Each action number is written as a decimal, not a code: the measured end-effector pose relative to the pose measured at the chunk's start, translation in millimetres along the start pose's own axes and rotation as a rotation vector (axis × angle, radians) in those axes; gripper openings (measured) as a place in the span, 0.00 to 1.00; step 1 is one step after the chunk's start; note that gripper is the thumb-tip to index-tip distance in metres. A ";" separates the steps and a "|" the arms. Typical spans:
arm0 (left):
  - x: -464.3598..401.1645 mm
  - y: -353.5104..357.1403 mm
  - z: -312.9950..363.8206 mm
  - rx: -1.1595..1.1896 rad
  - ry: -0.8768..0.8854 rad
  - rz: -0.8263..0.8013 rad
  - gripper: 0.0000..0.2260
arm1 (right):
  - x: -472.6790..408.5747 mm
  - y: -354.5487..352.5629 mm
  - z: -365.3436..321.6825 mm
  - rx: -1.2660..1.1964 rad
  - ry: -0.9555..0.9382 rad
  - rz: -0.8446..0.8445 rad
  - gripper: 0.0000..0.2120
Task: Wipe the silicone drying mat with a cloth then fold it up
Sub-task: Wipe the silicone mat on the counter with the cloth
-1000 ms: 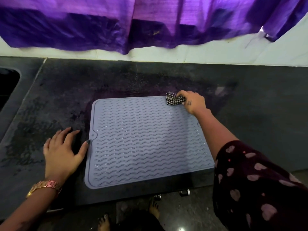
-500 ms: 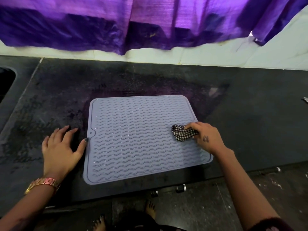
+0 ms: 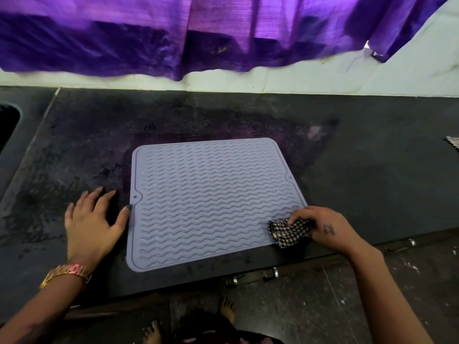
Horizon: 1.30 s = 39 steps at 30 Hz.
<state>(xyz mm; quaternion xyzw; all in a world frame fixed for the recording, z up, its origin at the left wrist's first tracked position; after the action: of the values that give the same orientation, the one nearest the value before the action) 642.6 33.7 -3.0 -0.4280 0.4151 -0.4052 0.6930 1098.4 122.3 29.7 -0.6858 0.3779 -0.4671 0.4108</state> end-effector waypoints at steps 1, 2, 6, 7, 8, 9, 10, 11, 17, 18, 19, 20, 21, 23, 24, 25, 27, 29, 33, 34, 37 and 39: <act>0.1 -0.6 0.9 0.003 0.002 0.000 0.34 | 0.2 -0.2 1.9 -0.014 0.011 -0.044 0.22; 0.3 -1.2 1.6 0.006 0.002 0.001 0.35 | 0.7 -1.7 3.2 -0.040 0.021 -0.088 0.22; 1.3 -2.9 3.7 0.020 -0.008 0.003 0.35 | 5.7 -31.2 -16.2 -0.588 -0.037 -0.105 0.21; 1.7 -3.2 3.9 0.021 -0.008 0.001 0.35 | 5.3 -39.7 -25.5 -0.825 -0.055 -0.081 0.18; 1.8 -3.0 3.8 0.023 -0.009 -0.002 0.35 | 2.9 -43.8 -32.5 -1.072 -0.050 -0.062 0.15; 1.8 -2.9 3.1 0.025 -0.013 -0.006 0.36 | -1.5 -41.5 -39.2 -1.331 -0.022 -0.063 0.14; 1.8 -2.8 2.3 0.027 -0.016 -0.010 0.36 | -6.1 -33.6 -47.5 -1.582 0.024 -0.093 0.14; 1.8 -2.0 2.6 0.030 -0.018 -0.014 0.36 | -9.5 -21.4 -59.0 -1.798 0.082 -0.155 0.14; 3.4 -2.7 1.9 0.026 -0.022 -0.014 0.35 | -15.6 40.2 -133.8 -1.823 0.326 -0.332 0.12; 3.4 -2.1 1.5 0.025 -0.023 -0.020 0.35 | -15.8 48.3 -140.8 -1.690 0.342 -0.278 0.11; 3.2 -1.6 0.8 0.024 -0.025 -0.024 0.35 | -16.6 55.2 -147.0 -1.564 0.350 -0.207 0.10; 3.2 -1.1 -0.1 0.023 -0.026 -0.027 0.35 | -16.3 61.3 -154.3 -1.462 0.346 -0.140 0.10; 3.0 -0.2 -0.1 0.023 -0.026 -0.030 0.35 | -14.8 66.4 -164.7 -1.370 0.329 -0.095 0.12; 2.8 0.1 -0.5 0.022 -0.027 -0.032 0.33 | -11.2 72.4 -194.2 -1.173 0.250 -0.046 0.20; 2.7 0.2 -0.5 0.022 -0.028 -0.034 0.32 | -9.2 73.4 -210.5 -1.064 0.193 -0.019 0.26; 2.5 0.3 -0.4 0.024 -0.030 -0.035 0.30 | -7.0 73.0 -226.5 -0.960 0.136 0.024 0.30; 2.1 -0.4 -0.3 0.042 -0.035 -0.027 0.28 | -0.3 72.5 -258.2 -0.781 0.022 0.119 0.32; 1.9 -2.4 -0.4 0.079 -0.037 -0.010 0.27 | 5.0 80.9 -285.4 -0.584 -0.061 0.157 0.29; 1.9 -4.6 0.0 0.103 -0.029 0.008 0.26 | 4.8 92.1 -304.2 -0.322 -0.137 0.179 0.24; 1.9 -4.2 0.3 0.102 -0.029 0.006 0.26 | 3.7 90.1 -301.6 -0.298 -0.141 0.202 0.24; 2.7 -3.0 0.1 0.088 -0.029 -0.002 0.28 | 0.1 87.1 -284.5 -0.274 -0.125 0.240 0.22; 2.8 -2.0 -0.4 0.077 -0.023 -0.014 0.32 | -1.9 83.6 -265.4 -0.277 -0.088 0.255 0.23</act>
<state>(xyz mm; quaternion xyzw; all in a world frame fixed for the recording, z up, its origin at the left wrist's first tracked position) 642.8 30.5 -1.9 -0.4085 0.3881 -0.4208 0.7110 834.2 36.6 12.5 -0.7022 0.5041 -0.3243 0.3843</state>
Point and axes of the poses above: each hand's wrist, its own x-axis away from the middle knuckle, its own y-axis out of the palm, z = x × y, the point moved 10 cm from there along -x, towards the middle knuckle, and after that the axes turned 7 degrees about y, right-handed, at the moved point
